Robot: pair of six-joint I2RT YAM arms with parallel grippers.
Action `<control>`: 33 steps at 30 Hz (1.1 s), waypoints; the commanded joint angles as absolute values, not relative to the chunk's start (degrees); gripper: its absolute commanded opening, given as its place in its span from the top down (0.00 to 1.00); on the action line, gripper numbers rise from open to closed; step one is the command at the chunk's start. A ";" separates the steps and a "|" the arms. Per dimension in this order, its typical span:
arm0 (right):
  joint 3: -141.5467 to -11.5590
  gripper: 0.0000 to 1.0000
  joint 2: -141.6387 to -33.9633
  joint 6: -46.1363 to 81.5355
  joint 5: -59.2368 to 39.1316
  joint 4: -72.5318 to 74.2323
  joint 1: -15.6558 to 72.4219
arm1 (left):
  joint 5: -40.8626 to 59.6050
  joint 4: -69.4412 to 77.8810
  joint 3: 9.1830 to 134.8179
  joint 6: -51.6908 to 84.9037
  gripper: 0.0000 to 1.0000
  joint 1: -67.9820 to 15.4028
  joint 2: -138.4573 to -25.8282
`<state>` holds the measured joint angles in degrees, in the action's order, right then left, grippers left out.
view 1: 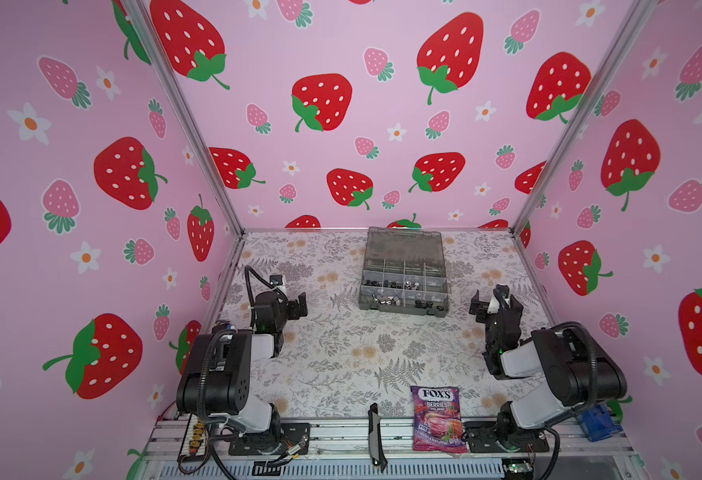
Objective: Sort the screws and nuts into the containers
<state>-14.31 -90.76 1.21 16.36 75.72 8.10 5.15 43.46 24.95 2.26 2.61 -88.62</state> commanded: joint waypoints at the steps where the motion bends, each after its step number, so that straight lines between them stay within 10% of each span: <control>1: -15.98 0.00 -90.30 -0.15 3.95 70.37 6.06 | 5.56 44.14 25.93 1.23 0.01 2.51 -88.84; 9: -14.50 0.00 -89.87 -1.67 -4.94 72.77 4.27 | 5.45 44.13 26.02 1.27 0.01 2.42 -88.82; 15: -14.28 0.00 -90.10 2.60 11.83 73.71 6.24 | 4.66 43.95 26.02 1.13 0.01 2.18 -88.80; 33: -14.33 0.00 -90.01 2.61 12.39 73.39 6.39 | 4.66 43.95 26.10 1.06 0.01 2.09 -88.92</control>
